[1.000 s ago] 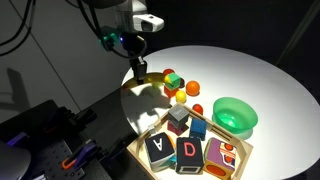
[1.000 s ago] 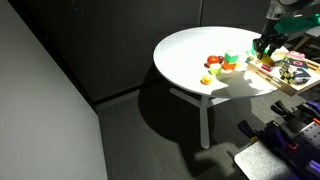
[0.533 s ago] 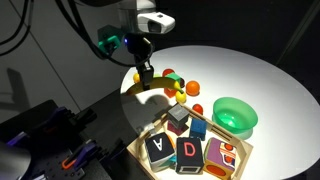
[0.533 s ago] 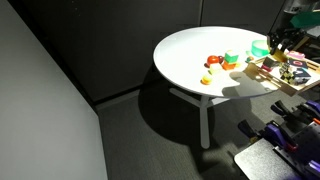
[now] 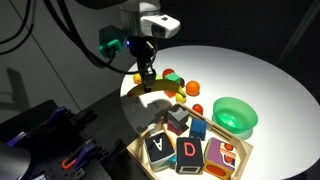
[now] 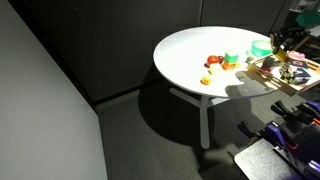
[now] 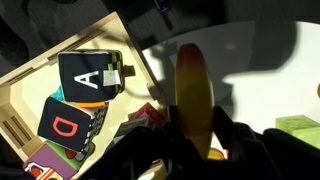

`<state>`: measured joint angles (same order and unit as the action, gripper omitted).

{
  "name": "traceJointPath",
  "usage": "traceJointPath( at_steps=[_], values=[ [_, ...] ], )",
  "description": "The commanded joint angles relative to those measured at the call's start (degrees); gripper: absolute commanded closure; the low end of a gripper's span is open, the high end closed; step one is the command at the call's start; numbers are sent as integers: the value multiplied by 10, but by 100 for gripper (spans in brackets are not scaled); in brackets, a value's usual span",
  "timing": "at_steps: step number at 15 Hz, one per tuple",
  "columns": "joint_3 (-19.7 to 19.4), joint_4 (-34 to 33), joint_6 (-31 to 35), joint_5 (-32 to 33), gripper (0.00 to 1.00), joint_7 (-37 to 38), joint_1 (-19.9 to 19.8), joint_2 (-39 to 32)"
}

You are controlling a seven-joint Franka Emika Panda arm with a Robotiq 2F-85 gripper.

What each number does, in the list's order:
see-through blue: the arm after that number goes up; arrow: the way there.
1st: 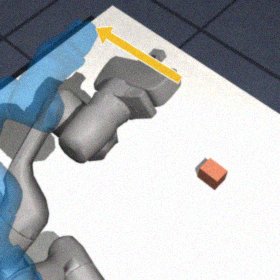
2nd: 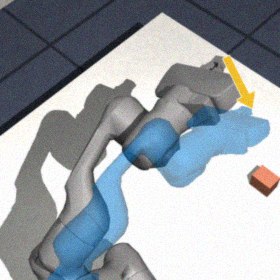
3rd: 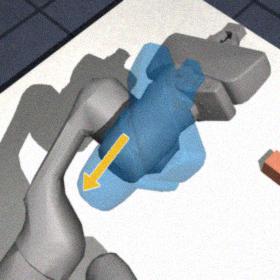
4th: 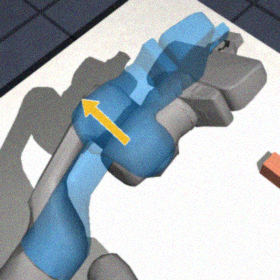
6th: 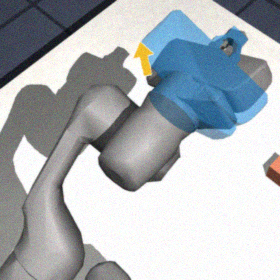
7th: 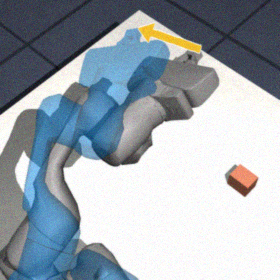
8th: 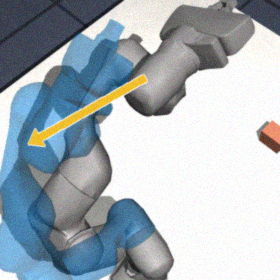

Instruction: Put the banana in the box

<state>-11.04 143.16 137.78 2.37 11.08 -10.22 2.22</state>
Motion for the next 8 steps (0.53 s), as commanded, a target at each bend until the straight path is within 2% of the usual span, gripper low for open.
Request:
traceJointPath(
  at_steps=[1,6,7,8],
  values=[
    [3,0,-1,0,61,0,-3,0],
    [3,0,-1,0,61,0,-3,0],
    [3,0,-1,0,86,0,-3,0],
    [2,-1,0,1,86,0,-3,1]
  ],
)
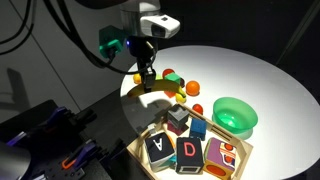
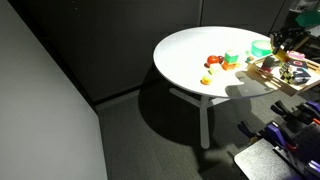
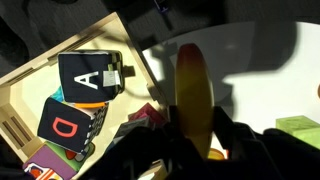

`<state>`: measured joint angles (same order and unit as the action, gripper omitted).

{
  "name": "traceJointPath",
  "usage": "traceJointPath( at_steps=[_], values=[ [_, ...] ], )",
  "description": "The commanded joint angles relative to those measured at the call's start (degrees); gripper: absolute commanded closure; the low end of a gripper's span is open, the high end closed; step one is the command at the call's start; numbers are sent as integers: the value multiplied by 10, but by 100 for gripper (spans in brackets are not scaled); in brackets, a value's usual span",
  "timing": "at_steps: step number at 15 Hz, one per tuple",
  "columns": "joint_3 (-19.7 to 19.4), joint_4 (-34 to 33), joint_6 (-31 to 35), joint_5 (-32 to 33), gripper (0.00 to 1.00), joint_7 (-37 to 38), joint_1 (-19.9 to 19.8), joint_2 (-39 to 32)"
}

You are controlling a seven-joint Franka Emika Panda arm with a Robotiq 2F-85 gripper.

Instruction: Put the banana in the box

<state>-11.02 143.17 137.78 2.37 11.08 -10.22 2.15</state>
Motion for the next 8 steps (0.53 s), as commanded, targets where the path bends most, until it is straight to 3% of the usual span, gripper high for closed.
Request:
traceJointPath(
  at_steps=[1,8],
  values=[
    [0,-2,-4,-1,86,-1,-5,2],
    [-15,-7,-16,-11,86,-15,-18,17]
  ],
)
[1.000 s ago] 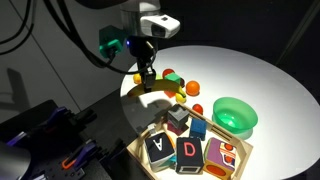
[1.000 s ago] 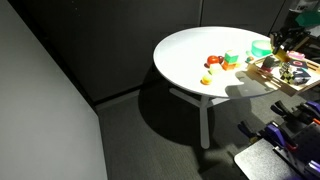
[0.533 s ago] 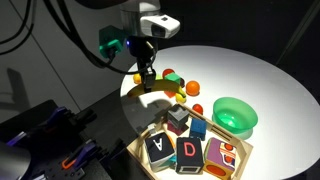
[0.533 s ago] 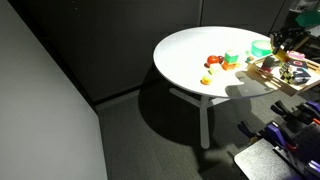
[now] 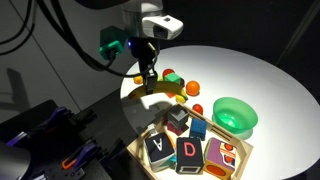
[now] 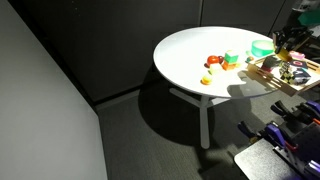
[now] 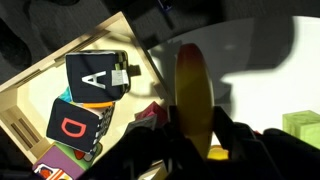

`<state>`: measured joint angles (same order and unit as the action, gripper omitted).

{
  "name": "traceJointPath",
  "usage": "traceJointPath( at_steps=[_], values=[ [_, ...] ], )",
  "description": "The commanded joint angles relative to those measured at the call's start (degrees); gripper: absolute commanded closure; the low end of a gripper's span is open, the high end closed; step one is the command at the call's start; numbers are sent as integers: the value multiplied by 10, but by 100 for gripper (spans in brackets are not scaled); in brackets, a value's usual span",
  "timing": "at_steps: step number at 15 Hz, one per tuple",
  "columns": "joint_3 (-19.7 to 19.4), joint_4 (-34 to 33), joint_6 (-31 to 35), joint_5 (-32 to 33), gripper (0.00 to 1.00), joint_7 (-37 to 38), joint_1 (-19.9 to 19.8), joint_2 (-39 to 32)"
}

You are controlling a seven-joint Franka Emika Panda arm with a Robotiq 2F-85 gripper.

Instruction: Put the banana in the box

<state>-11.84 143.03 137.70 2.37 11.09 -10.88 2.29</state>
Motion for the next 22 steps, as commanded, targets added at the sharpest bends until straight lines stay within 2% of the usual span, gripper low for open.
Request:
traceJointPath(
  at_steps=[1,11,22],
  values=[
    [-10,-7,-16,-12,86,-17,-14,16],
    [-37,-52,-16,-41,86,-28,-41,-19],
    [-48,-107,-15,-90,86,-54,-56,-97]
  ],
)
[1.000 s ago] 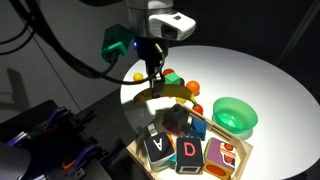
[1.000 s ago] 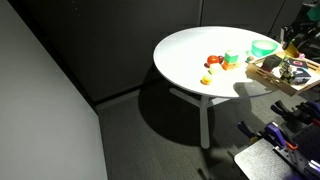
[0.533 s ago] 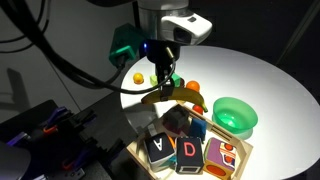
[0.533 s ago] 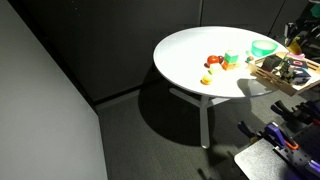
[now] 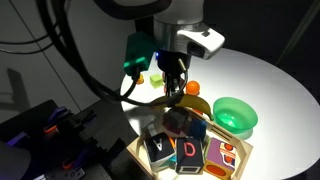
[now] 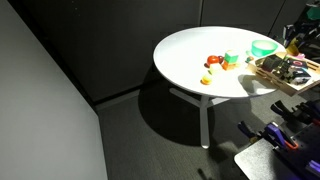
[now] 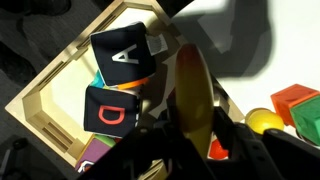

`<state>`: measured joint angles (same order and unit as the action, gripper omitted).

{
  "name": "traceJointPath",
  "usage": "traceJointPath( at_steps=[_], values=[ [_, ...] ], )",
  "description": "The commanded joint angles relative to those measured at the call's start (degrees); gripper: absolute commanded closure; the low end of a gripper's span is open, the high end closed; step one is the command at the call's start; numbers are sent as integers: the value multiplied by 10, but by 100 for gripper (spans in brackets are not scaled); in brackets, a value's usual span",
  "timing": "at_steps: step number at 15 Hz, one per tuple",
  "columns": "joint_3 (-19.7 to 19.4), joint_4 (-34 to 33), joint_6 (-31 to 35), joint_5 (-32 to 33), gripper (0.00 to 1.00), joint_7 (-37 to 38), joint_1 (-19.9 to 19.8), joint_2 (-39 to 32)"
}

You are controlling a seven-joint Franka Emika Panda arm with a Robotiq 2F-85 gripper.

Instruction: Put the banana in the box

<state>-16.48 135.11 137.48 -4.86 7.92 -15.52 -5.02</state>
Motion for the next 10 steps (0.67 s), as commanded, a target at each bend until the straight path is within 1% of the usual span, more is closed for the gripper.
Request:
traceJointPath(
  at_steps=[1,10],
  values=[
    [-3,-32,-14,-18,86,-23,-11,-30],
    [-12,-40,-1,-5,86,-40,-30,-73]
  ],
)
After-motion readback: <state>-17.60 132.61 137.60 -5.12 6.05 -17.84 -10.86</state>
